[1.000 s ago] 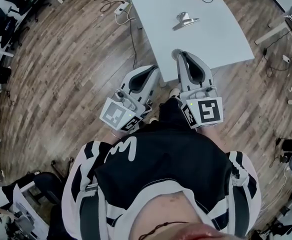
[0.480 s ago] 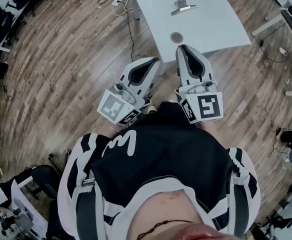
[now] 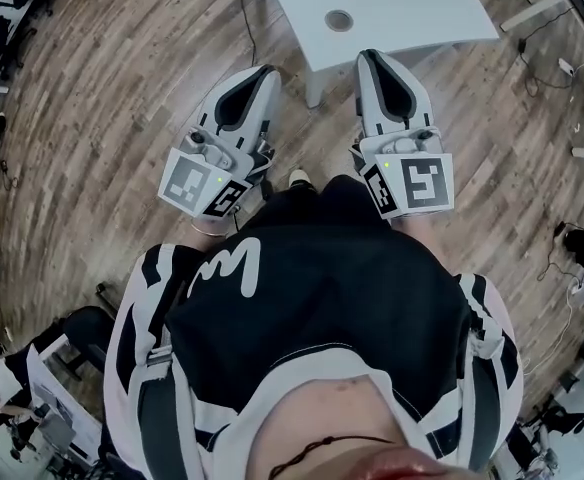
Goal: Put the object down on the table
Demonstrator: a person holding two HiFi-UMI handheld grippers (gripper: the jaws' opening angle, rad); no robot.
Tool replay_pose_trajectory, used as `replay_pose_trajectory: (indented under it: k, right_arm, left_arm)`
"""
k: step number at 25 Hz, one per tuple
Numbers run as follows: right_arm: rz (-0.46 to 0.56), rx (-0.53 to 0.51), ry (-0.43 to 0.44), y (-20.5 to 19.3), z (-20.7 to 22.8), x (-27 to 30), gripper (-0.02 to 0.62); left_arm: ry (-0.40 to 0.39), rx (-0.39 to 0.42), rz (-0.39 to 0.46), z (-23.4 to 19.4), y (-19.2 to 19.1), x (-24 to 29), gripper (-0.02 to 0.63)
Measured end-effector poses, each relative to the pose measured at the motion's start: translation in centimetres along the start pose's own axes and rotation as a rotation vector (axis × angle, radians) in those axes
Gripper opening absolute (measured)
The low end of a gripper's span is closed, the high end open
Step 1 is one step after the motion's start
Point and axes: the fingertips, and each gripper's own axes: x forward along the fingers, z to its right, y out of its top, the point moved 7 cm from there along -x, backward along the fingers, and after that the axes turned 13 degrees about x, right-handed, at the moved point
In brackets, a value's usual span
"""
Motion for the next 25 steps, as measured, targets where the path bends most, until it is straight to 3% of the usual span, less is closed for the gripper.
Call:
replay_pose_trajectory:
  k: [6, 25]
  right_arm:
    - [0.023, -0.013, 0.045, 1.4, -0.5, -2.8, 0.035]
    - [0.034, -0.029, 0.034, 4.0, 0.0, -20.5, 0.035]
  left_arm:
    - [-0.03, 0.017, 0.019, 4.3, 1.2, -0.6, 0.005]
    - [0.046, 0.052, 0.067, 20.8, 3.9, -5.4, 0.005]
